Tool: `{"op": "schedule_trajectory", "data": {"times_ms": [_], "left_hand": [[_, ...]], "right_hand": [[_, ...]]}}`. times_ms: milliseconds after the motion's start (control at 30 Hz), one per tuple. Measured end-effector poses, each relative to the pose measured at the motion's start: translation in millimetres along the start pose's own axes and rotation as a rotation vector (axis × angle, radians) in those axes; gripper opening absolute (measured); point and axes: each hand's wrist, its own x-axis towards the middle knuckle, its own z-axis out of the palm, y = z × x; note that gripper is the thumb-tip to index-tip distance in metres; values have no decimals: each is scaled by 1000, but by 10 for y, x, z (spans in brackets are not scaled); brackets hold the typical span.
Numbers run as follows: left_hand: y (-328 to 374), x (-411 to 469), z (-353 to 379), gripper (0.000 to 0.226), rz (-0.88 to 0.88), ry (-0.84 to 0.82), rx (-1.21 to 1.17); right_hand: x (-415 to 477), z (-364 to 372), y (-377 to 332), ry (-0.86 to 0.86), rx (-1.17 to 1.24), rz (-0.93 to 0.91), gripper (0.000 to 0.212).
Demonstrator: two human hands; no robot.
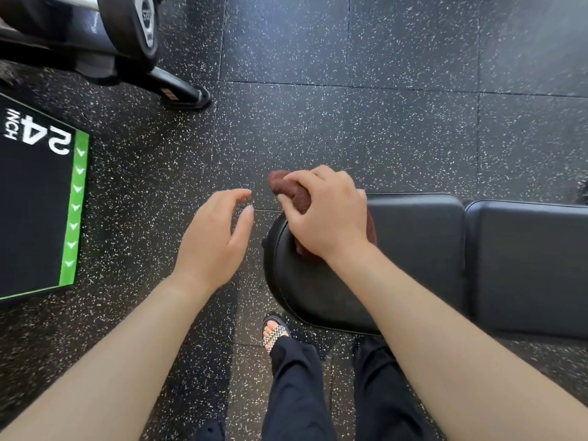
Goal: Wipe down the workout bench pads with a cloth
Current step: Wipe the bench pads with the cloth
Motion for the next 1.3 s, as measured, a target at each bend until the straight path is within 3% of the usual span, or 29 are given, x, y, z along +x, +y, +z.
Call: {"op": "schedule_trajectory", "data": {"times_ms": [133, 267, 367, 567, 767, 900, 1033, 1300], "left_hand": [[162, 90, 31, 37, 70, -23, -7], [467, 188, 230, 41, 262, -78, 62], [711, 293, 441, 42, 415, -105, 128], [1091, 583, 836, 45, 537, -210, 213], [1287, 752, 1143, 36, 623, -360, 263], [1436, 747, 1330, 33, 709, -396, 323], [1602, 739, 1478, 32, 806, -454, 322], [1783, 727, 1705, 33, 1151, -670, 370]], "right_hand": [[-564, 55, 151, 257, 130, 126, 28], [-1166, 71, 583, 422, 209, 397, 32], [-1061, 19, 813, 447, 247, 511, 33], [-556, -194, 1297, 501, 248, 677, 32], [-1260, -62, 1233, 505, 234, 700, 35], [-1281, -177, 1540, 493, 244, 733, 33], [-1296, -290, 1921, 490, 289, 1021, 35], [-1454, -23, 1248, 676, 251, 1109, 36]]}}
